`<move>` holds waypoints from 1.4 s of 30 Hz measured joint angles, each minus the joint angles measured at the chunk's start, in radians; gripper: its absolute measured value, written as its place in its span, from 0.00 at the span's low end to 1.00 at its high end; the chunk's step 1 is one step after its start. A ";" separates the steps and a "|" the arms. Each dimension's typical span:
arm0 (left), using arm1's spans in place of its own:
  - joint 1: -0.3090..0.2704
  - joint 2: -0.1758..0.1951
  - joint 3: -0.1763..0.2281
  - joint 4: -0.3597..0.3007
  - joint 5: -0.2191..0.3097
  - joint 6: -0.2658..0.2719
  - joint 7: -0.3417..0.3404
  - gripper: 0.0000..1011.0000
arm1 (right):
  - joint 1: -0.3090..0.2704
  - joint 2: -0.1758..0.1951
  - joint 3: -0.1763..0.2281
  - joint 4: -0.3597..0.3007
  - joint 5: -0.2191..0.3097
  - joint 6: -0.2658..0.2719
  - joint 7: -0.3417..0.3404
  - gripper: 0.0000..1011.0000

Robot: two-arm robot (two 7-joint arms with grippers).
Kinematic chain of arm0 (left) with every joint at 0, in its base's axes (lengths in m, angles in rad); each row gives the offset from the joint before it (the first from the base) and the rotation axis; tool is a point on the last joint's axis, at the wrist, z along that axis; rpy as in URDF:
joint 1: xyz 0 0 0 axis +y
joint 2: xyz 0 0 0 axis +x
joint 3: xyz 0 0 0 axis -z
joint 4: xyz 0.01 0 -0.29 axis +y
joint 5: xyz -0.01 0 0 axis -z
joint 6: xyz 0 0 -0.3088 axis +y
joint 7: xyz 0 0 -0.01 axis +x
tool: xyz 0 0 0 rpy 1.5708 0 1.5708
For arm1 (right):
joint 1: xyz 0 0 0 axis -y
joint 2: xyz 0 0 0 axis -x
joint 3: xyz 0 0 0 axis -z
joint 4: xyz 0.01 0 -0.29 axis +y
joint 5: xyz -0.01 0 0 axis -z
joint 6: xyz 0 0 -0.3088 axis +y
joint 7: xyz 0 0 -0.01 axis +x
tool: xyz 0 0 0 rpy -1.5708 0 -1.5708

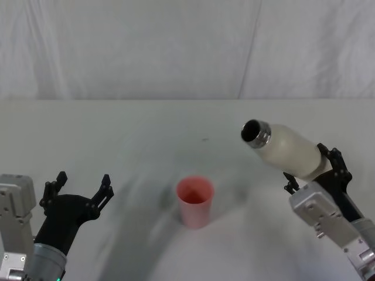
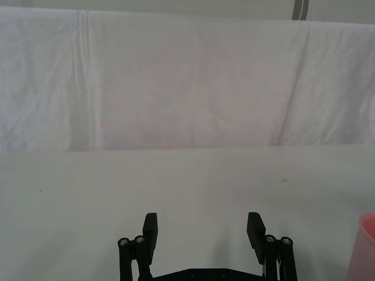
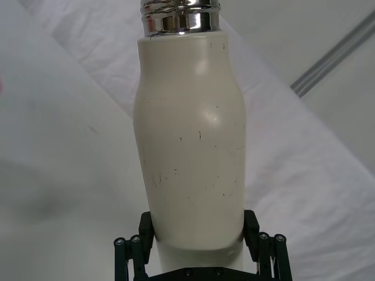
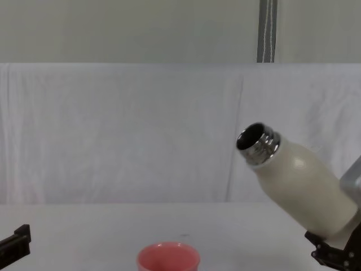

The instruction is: Grasp the thermos with one hand and pour water into the cup lid.

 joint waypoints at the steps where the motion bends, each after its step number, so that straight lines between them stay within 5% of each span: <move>1: 0.000 0.000 0.000 0.000 0.000 0.000 0.000 0.99 | 0.000 0.002 -0.003 0.001 -0.013 -0.001 -0.005 0.94; 7: 0.000 0.000 0.000 0.000 0.000 0.000 0.000 0.99 | 0.008 0.018 -0.029 0.018 -0.106 -0.004 -0.045 0.94; 22: 0.000 0.000 0.000 0.000 0.000 0.000 0.000 0.99 | 0.027 0.038 -0.064 0.042 -0.206 0.010 -0.079 0.94; 42: 0.000 0.000 0.000 0.000 0.000 0.000 0.000 0.99 | 0.046 0.047 -0.091 0.067 -0.253 0.030 -0.097 0.94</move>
